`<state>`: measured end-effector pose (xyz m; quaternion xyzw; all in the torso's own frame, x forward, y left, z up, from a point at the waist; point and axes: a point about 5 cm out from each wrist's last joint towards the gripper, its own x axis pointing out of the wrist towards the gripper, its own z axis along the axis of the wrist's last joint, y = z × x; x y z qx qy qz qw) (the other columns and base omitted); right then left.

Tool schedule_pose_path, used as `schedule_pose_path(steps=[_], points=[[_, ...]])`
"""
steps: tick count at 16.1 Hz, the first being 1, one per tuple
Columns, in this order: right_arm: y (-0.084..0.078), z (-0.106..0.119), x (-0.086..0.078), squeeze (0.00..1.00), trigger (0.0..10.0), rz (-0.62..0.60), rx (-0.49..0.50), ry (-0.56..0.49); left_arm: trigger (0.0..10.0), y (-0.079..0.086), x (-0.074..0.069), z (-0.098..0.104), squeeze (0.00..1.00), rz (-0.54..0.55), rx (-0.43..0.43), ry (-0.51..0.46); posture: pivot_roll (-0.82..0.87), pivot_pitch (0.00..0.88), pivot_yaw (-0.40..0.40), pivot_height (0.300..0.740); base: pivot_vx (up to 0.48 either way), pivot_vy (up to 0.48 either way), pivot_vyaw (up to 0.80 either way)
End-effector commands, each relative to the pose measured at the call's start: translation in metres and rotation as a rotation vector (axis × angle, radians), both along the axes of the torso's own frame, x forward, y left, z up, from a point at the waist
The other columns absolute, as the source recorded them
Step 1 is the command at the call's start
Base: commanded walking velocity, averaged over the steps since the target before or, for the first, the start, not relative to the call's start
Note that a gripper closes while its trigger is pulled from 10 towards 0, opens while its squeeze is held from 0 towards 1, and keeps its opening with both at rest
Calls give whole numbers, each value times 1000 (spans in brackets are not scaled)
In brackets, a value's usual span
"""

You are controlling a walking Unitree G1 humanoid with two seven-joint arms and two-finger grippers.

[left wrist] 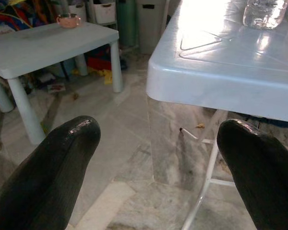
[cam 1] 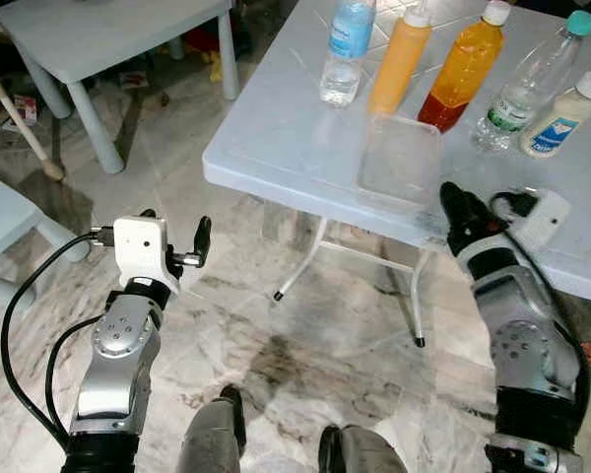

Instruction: Restocking fridge

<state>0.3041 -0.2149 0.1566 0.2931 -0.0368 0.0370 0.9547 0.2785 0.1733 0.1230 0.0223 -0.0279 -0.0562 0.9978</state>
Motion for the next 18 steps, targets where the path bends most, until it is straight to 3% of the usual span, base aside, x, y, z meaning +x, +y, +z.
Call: schedule_pose_path(steps=[1, 5, 6, 7, 8, 11, 12, 13, 18], points=[[-2, 2, 1, 1000, 10000, 23, 38, -14, 10000, -1, -2, -2, 0, -12, 4, 12, 33, 202, -1, 740, 0, 0, 0], [-4, 2, 13, 1000, 10000, 53, 49, -19, 10000, 0, -1, 0, 0, -13, 7, 7, 45, 203, 2, 740, 0, 0, 0], [-4, 1, 18, 910, 10000, 56, 67, -11, 10000, 0, -1, 1, 0, -14, 8, 6, 47, 204, 1, 740, 0, 0, 0], [-4, -1, 20, 224, 10000, 55, 77, -2, 10000, 0, -2, 1, 0, -14, 9, 6, 50, 205, 0, 740, 0, 0, 0], [-1, -5, 22, 0, 10000, 66, 98, 2, 10000, 0, -3, 1, 0, -13, 10, 6, 54, 205, 0, 740, 0, 0, 0], [1, -8, 27, 0, 10000, 78, 112, 13, 10000, 1, -4, 1, 0, -13, 14, 7, 62, 209, 4, 740, 0, 0, 0], [2, -8, 29, 0, 6980, 84, 128, 12, 10000, 1, -4, 2, 0, -14, 15, 7, 63, 209, 5, 740, 0, 0, 0], [2, -9, 31, 0, 0, 88, 132, 12, 10000, 1, -4, 2, 0, -15, 17, 7, 63, 209, 5, 740, 0, 0, 0], [4, -14, 38, 0, 0, 102, 147, 21, 10000, 3, -4, 3, 0, -15, 24, 5, 77, 207, 5, 740, 0, 0, 0]])
